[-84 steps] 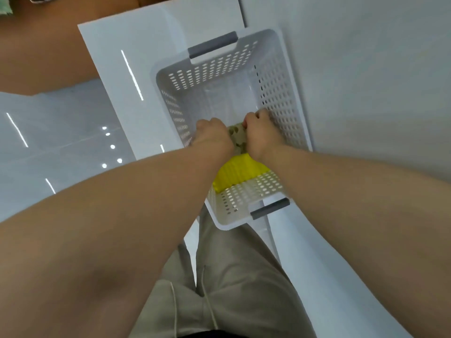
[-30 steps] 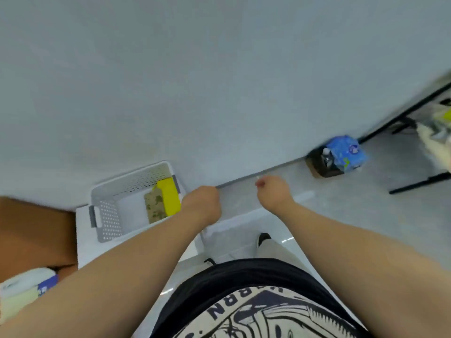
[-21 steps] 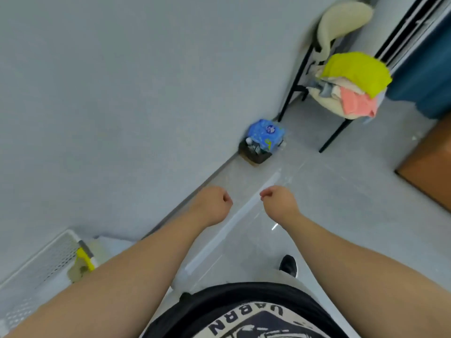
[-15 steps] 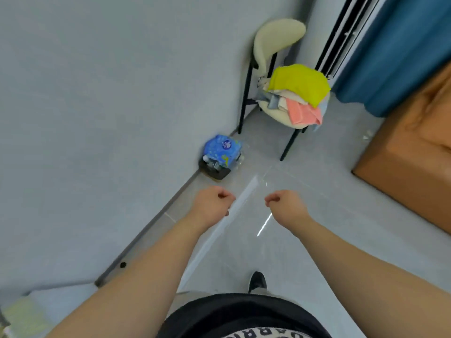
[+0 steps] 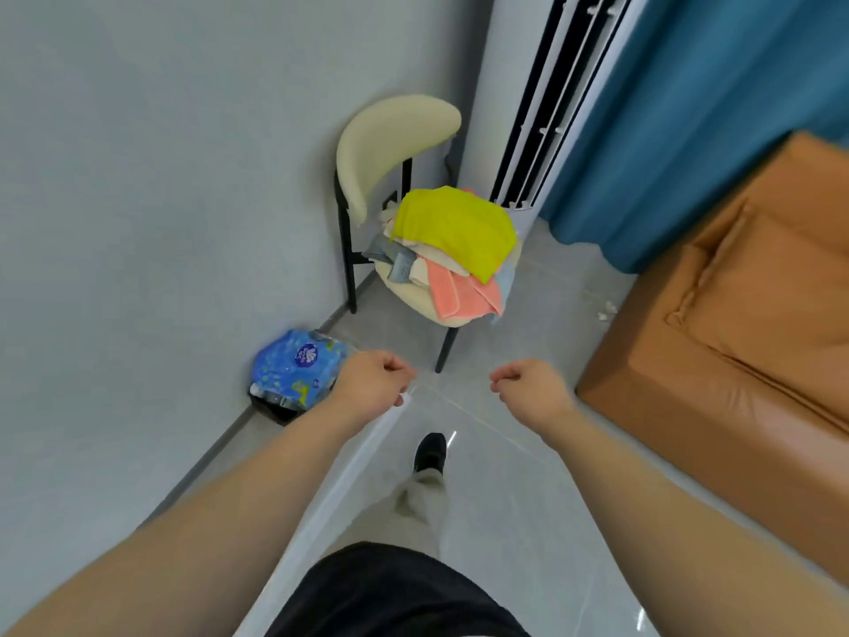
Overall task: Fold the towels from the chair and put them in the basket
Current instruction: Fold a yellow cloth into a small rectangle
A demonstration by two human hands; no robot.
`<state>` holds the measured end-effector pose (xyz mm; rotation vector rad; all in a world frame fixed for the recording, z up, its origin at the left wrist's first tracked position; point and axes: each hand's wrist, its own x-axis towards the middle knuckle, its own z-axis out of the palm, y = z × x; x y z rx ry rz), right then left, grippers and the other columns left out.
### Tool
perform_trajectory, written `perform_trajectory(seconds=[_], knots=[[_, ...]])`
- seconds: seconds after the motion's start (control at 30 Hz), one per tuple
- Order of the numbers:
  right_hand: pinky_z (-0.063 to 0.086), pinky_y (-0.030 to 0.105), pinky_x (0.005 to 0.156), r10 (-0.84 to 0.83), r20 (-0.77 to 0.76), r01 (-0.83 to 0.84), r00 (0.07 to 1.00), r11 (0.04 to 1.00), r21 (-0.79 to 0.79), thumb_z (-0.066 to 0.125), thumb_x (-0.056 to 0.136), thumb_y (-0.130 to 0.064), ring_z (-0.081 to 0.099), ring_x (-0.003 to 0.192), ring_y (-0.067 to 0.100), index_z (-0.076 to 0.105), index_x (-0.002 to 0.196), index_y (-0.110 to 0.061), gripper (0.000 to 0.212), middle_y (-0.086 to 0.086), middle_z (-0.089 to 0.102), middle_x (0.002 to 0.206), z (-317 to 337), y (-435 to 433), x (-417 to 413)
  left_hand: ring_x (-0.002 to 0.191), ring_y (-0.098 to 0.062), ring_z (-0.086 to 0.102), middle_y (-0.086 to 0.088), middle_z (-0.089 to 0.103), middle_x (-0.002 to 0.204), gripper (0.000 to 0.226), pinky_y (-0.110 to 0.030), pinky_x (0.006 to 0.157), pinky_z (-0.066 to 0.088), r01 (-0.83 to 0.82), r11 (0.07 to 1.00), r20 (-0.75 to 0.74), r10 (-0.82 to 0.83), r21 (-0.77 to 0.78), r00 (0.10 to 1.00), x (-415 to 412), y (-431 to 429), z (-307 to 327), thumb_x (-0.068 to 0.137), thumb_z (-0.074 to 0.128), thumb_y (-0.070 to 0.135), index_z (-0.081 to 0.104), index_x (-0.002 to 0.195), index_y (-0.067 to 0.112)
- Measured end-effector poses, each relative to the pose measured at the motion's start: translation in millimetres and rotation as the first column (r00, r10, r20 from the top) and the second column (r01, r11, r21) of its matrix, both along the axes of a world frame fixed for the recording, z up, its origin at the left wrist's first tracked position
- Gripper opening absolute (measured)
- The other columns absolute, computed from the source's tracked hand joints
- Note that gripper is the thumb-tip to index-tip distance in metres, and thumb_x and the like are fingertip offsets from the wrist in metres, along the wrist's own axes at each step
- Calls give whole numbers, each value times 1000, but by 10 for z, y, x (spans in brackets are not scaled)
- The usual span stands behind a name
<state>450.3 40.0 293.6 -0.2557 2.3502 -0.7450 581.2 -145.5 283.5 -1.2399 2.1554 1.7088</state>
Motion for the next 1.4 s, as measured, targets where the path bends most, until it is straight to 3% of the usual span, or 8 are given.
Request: perform_trajectory(seconds=[0.3, 0.6, 0.73, 0.83, 0.93, 1.03, 1.17, 1.4], knots=[[53, 39, 96, 150, -17, -145, 989, 978, 152, 58, 94, -15, 67, 103, 22, 76, 108, -17, 23, 2, 74, 112, 192, -495, -2559, 66, -25, 59, -12, 63, 72, 17, -31, 63, 49, 1, 987, 85, -15, 160, 996, -2719, -399, -153, 92, 63, 12, 65, 76, 5], [42, 25, 81, 470, 63, -474, 881, 871, 130, 58, 93, -9, 61, 103, 22, 73, 108, -12, 21, 4, 66, 105, -441, -1365, -4867, 58, -17, 62, -7, 64, 73, 14, -27, 57, 47, -206, 973, 121, 193, 105, 974, -4487, -828, -479, 94, 63, 14, 69, 90, 1], [43, 27, 92, 669, 141, -683, 730, 707, 181, 62, 91, -8, 59, 120, 28, 73, 114, -9, 26, 8, 67, 125, -873, -1779, -5722, 60, -19, 61, -8, 64, 78, 11, -27, 56, 46, -506, 856, 190, 482, 104, 855, -4940, -790, -683, 95, 63, 14, 68, 88, 6], [48, 35, 98, 768, 191, -790, 611, 574, 215, 61, 90, -7, 60, 118, 33, 74, 112, -5, 26, 14, 67, 124, -1058, -1937, -6221, 59, -18, 61, -10, 65, 80, 10, -30, 61, 47, -693, 715, 253, 657, 89, 710, -5268, -532, -804, 94, 64, 13, 68, 86, 8], [48, 37, 98, 788, 218, -815, 576, 534, 223, 57, 91, -7, 60, 116, 33, 73, 112, -5, 27, 17, 67, 123, -1273, -2072, -6548, 57, -17, 63, -11, 66, 78, 12, -29, 61, 47, -779, 625, 264, 745, 42, 612, -5576, -234, -992, 92, 62, 12, 69, 85, 4], [45, 36, 100, 781, 221, -810, 584, 543, 222, 54, 94, -8, 58, 121, 34, 73, 114, -14, 28, 14, 64, 130, -1606, -2196, -6729, 69, -21, 69, -3, 71, 80, 11, -34, 69, 54, -782, 623, 266, 756, -14, 598, -5837, 19, -1315, 90, 61, 18, 69, 84, 16], [48, 39, 99, 701, 170, -721, 692, 678, 142, 53, 93, -5, 58, 120, 35, 72, 110, -16, 28, 14, 65, 128, -2300, -2296, -6744, 80, -23, 68, 6, 68, 82, 9, -37, 74, 54, -781, 617, 215, 779, -97, 589, -6095, 175, -1924, 89, 61, 20, 67, 86, 24], [43, 28, 75, 495, 20, -486, 868, 859, -159, 52, 89, -5, 59, 93, 20, 55, 104, -17, 19, 1, 62, 107, -3615, -2211, -6695, 72, -11, 50, -2, 54, 113, 32, -22, 67, 37, -680, 541, -69, 756, -495, 651, -6344, 235, -3181, 78, 66, 14, 64, 110, 17]])
